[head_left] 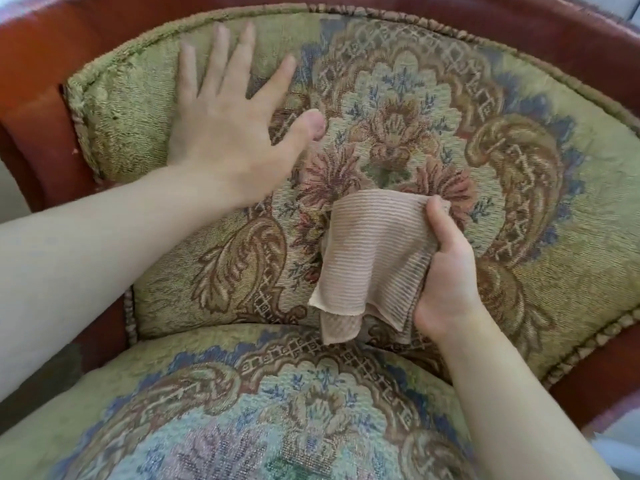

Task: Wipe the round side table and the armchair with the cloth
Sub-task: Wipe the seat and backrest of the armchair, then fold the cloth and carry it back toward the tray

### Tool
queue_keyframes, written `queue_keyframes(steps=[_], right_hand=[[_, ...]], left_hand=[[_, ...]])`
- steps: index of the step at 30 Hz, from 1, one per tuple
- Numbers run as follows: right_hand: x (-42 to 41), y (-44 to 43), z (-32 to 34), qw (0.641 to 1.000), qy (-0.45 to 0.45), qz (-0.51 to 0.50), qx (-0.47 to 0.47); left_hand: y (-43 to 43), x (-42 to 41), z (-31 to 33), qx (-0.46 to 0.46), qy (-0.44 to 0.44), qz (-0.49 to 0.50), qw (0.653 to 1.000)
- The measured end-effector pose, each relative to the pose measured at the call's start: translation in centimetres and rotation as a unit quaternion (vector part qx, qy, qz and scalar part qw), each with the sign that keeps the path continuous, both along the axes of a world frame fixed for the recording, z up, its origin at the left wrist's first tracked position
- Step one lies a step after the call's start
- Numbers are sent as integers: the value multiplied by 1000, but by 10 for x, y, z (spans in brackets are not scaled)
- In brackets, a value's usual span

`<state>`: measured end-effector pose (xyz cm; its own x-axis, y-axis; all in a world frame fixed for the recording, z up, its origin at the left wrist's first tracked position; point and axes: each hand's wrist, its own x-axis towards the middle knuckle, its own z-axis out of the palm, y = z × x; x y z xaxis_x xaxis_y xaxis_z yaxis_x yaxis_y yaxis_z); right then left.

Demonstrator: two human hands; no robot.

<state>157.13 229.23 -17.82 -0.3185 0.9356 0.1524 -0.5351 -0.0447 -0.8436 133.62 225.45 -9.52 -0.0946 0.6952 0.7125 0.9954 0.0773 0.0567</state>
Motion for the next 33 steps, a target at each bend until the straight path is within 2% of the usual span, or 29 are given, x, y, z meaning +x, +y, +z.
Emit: queue_keyframes(steps=[3,7,8,9,11,12,14,15,16,17,20,22,24,30,33], right_hand=[[-10,-21,16,1000,-3,7,-29],[-13,-58,44,994,3,47,-100],[-14,-67,52,991,7,59,-120],[-15,-76,62,987,10,74,-142],[-17,-95,88,976,-7,102,-195],[-17,-105,103,970,-23,115,-213],[-18,-124,136,963,-61,133,-228],[-19,-132,152,962,-85,128,-227],[-20,-136,168,960,-120,118,-222],[-23,-139,185,959,-164,106,-206],[-38,-146,242,949,-265,109,-127],[-51,-153,280,946,-278,140,-94],[-65,-171,313,945,-274,167,-67],[-137,-262,390,938,-299,153,87],[-184,-323,436,918,-317,143,189]], left_hand=[[-26,10,3,-62,-180,-104,976],[-60,28,2,-174,-288,-185,923],[-69,33,5,-211,-349,-212,888],[-78,36,10,-247,-434,-236,834],[-97,43,26,-290,-600,-257,700],[-106,43,34,-293,-649,-263,652],[-127,39,48,-279,-712,-253,592],[-140,35,59,-273,-727,-237,584],[-151,31,71,-265,-731,-217,590],[-163,26,88,-259,-721,-194,612],[-200,9,148,-238,-657,-153,698],[-221,-3,195,-210,-623,-139,741],[-249,-16,239,-181,-604,-112,768],[-365,-51,338,-46,-589,32,806],[-437,-64,374,57,-594,117,794]])
